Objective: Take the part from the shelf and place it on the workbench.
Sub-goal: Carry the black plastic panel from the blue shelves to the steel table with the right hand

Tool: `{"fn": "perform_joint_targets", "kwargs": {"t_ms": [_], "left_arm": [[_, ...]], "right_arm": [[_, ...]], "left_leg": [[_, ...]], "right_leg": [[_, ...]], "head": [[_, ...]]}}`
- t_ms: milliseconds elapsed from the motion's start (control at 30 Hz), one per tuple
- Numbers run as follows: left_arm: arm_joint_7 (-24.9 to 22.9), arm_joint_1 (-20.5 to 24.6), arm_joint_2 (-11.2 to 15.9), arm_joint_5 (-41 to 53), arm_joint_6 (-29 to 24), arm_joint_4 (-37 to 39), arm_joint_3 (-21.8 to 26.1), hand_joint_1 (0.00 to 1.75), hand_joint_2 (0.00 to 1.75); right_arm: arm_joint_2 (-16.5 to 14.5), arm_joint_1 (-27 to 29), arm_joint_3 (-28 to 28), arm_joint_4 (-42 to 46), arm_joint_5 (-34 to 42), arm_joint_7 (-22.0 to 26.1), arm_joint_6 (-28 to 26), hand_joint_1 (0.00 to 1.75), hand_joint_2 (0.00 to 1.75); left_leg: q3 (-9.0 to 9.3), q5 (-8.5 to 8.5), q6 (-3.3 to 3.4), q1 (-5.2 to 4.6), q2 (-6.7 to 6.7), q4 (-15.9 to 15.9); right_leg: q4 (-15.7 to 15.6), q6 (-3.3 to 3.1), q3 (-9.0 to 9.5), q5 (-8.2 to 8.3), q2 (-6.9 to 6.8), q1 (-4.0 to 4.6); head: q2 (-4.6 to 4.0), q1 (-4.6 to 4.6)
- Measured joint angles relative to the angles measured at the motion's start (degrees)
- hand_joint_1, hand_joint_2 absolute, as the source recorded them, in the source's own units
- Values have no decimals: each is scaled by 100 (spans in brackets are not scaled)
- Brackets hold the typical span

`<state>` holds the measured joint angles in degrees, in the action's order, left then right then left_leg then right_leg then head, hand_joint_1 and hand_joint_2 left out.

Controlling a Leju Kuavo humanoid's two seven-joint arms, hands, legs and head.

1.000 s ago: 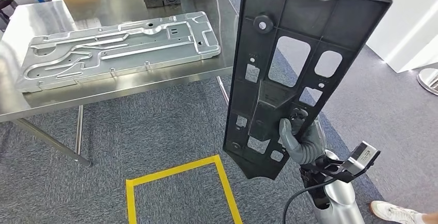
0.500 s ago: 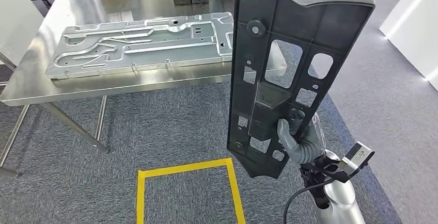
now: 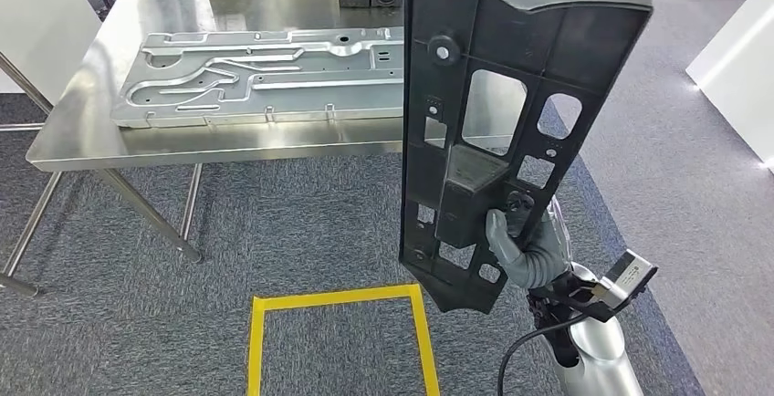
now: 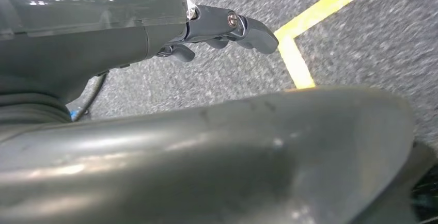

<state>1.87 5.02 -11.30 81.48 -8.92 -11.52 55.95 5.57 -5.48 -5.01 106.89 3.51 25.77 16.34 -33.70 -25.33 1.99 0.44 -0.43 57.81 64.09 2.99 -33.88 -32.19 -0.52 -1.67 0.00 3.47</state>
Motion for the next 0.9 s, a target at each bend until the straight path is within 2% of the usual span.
{"fn": "perform_joint_targets", "kwargs": {"t_ms": [67, 100, 133, 167, 200, 233, 267, 333, 433, 467, 500, 567, 600, 633, 667, 700, 767, 800, 900], "left_arm": [[-11, 6, -2, 0, 0, 0, 0, 0, 0], [-23, 2, -2, 0, 0, 0, 0, 0, 0], [-34, -2, -2, -1, 0, 0, 0, 0, 0], [-43, -6, -2, -1, 0, 0, 0, 0, 0], [-46, -7, -4, -3, 0, 1, 0, 0, 0], [-48, -4, -9, -8, 0, 2, 0, 0, 0], [-51, 0, -14, -19, -1, 3, 0, 0, 0], [-57, 6, -22, -47, -9, 4, 2, 0, 0], [-57, 8, -19, -65, -32, 4, 14, 0, 0], [-53, 7, -17, -66, -36, 4, 17, 0, 0], [-44, 6, -15, -66, -33, 4, 19, 0, 0], [-25, -3, -15, -62, -15, 4, 20, 0, 0], [-17, -12, -15, -59, -7, 4, 20, 0, 0], [-14, -22, -14, -57, -1, 4, 20, 0, 0], [-13, -30, -13, -54, 2, 4, 21, 0, 0], [-12, -34, -13, -51, 4, 4, 21, 0, 0], [-9, -36, -13, -46, 12, 5, 22, 0, 0], [-8, -35, -14, -44, 15, 6, 22, 0, 0], [-4, -41, -12, -38, 16, 7, 23, 0, 0]], "right_arm": [[8, 18, 0, -5, 29, 2, 10, 175, 175], [11, 35, 0, -9, 39, 0, 11, 175, 175], [15, 48, 0, -11, 46, 0, 13, 175, 175], [19, 56, 0, -12, 52, 0, 14, 175, 175], [23, 58, 0, -12, 56, 1, 17, 175, 175], [29, 55, 0, -13, 64, 3, 22, 175, 175], [33, 50, 0, -14, 75, 9, 28, 175, 175], [37, 34, 0, -27, 103, 26, 50, 175, 175], [37, -14, 0, -56, 135, 42, 90, 175, 175], [36, -35, -1, -60, 145, 44, 96, 175, 175], [35, -51, -1, -62, 153, 43, 97, 175, 175], [35, -63, -2, -62, 162, 22, 82, 175, 175], [35, -57, -2, -62, 163, 8, 72, 175, 175], [35, -49, -2, -62, 163, -4, 61, 175, 175], [35, -42, -2, -62, 163, -11, 53, 175, 175], [35, -38, -2, -61, 163, -13, 45, 175, 175], [35, -40, -2, -60, 163, -12, 35, 175, 175], [35, -42, -2, -59, 163, -13, 31, 175, 175], [35, -39, -2, -55, 162, -15, 27, 175, 175]], "left_leg": [[14, -23, 46, -31, -1, 6], [25, -38, 61, -50, -5, 12], [42, -56, 71, -67, -12, 19], [70, -78, 76, -85, -22, 25], [101, -103, 76, -99, -31, 29], [123, -127, 67, -119, -39, 38], [135, -147, 53, -128, -46, 45], [136, -165, 10, -132, -50, 44], [130, -244, -70, -128, -43, 112], [57, -349, -103, -124, -36, 291], [-92, -505, -136, -105, -27, 602], [-508, -803, -196, -53, -11, 1386], [-659, -840, -221, -26, -4, 1634], [-699, -753, -240, -4, 2, 1650], [-608, -551, -253, 14, 7, 1409], [-431, -304, -262, 30, 14, 1006], [-99, -33, -250, 24, 23, 297], [-27, -18, -225, 15, 24, 139], [22, -82, -92, -3, 8, 71]], "right_leg": [[767, -5, -452, -273, 17, 19], [963, -16, -598, -270, 23, 28], [929, -36, -630, -149, 25, 38], [686, -69, -556, 69, 28, 53], [287, -119, -397, 321, 33, 76], [-88, -169, -231, 499, 37, 101], [-376, -205, -104, 611, 41, 125], [-569, -239, -19, 621, 48, 158], [-679, -288, 43, 640, 39, 111], [-717, -309, 76, 641, 30, 86], [-737, -322, 104, 633, 20, 73], [-738, -329, 131, 596, 9, 69], [-734, -320, 150, 575, 6, 65], [-727, -306, 177, 550, 6, 56], [-720, -285, 217, 520, 9, 42], [-713, -258, 263, 485, 12, 29], [-703, -185, 327, 420, 19, 26], [-707, -147, 339, 401, 22, 35], [-682, -41, 368, 399, 28, 30]], "head": [[0, 1], [0, 1], [0, 1], [0, 1], [0, 1], [0, 1], [0, 1], [0, 1], [0, 1], [0, 1], [0, 1], [0, 1], [0, 1], [0, 1], [0, 2], [0, 1], [0, 1], [0, 1], [0, 1]]}}
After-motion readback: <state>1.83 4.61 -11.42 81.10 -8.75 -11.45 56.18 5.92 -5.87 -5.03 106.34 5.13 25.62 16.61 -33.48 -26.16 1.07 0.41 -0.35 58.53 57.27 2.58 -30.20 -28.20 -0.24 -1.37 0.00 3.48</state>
